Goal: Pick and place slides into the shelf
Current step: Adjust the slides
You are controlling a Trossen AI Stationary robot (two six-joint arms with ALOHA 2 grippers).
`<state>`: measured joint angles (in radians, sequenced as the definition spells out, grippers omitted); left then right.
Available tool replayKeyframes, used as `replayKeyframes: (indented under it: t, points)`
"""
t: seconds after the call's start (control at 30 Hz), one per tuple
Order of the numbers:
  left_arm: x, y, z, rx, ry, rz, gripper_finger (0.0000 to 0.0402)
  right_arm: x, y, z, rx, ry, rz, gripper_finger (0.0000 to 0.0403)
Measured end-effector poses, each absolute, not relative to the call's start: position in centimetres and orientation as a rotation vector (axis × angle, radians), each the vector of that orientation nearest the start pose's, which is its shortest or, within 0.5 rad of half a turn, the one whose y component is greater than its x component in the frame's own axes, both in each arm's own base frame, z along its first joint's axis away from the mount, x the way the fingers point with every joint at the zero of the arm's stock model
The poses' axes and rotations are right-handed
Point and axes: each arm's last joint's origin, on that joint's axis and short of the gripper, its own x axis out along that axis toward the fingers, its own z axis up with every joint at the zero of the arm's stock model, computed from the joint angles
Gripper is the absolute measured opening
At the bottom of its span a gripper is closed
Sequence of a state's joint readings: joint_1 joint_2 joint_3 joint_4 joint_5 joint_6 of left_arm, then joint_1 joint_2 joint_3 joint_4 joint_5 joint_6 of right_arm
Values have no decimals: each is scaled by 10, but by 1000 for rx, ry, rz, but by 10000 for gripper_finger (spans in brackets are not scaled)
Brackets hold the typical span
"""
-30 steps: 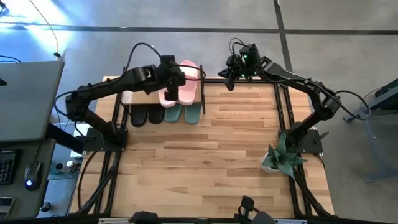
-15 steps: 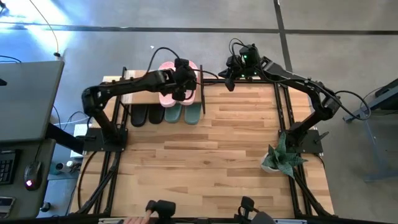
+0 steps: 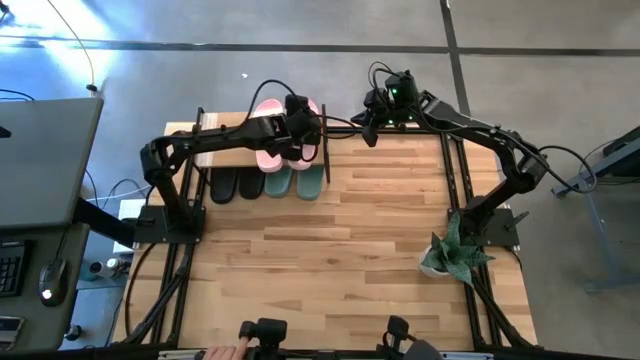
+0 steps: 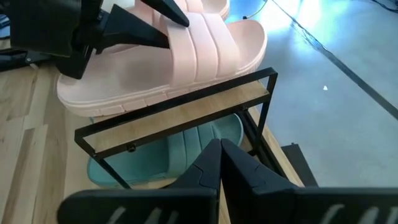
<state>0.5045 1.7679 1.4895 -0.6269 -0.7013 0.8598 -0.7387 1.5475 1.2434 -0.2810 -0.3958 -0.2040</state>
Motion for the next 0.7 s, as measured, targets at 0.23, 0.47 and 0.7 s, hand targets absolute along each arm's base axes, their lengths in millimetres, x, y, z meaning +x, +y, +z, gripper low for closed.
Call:
replayKeyframes:
  t: [0.23, 0.47, 0.7]
  points:
    - [323, 199, 282, 786, 1378, 644, 30, 262, -224, 299, 114, 526, -279, 0]
    - [322, 200, 282, 754, 1371, 697, 17, 262, -224, 299, 122, 524, -281, 0]
    - [319, 198, 283, 738, 1394, 747, 8, 262, -224, 299, 134, 523, -284, 0]
